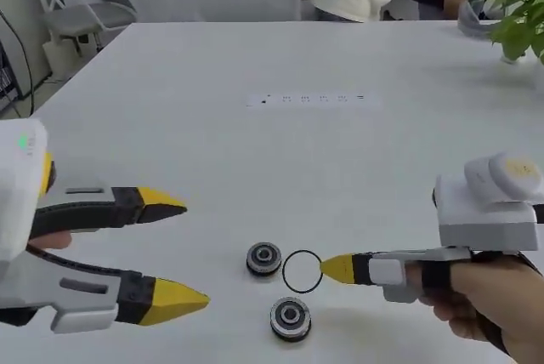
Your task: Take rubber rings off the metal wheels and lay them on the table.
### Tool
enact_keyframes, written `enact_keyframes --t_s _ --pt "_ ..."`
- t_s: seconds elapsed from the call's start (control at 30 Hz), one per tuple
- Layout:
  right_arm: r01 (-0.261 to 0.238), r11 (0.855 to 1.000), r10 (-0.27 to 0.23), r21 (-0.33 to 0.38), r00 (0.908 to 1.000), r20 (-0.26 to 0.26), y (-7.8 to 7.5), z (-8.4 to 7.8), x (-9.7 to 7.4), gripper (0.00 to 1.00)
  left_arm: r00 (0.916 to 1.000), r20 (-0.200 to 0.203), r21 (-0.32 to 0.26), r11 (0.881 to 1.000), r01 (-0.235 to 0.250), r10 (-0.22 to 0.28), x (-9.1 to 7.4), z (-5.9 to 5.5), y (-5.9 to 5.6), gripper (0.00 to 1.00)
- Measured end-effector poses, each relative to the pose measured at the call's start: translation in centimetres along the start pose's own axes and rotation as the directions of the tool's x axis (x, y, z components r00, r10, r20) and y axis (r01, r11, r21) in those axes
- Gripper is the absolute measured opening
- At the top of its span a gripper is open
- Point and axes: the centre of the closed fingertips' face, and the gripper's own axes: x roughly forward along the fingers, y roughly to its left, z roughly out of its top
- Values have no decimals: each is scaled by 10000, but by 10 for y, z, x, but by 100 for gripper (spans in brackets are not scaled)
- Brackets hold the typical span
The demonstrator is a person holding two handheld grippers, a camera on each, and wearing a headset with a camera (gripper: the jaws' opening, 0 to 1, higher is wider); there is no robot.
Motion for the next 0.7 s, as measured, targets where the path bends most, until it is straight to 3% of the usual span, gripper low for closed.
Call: enact_keyframes --t_s 0.4,0.7 --pt "70 9989 -118 456 9944 1055 0 20 -16 0 9952 -89 -729 9926 -976 972 -28 -23 5 60" --pt "-77 9980 -28 627 9862 1654 7 34 -25 0 9864 -57 -1527 9746 -1635 1646 -37 -41 8 61"
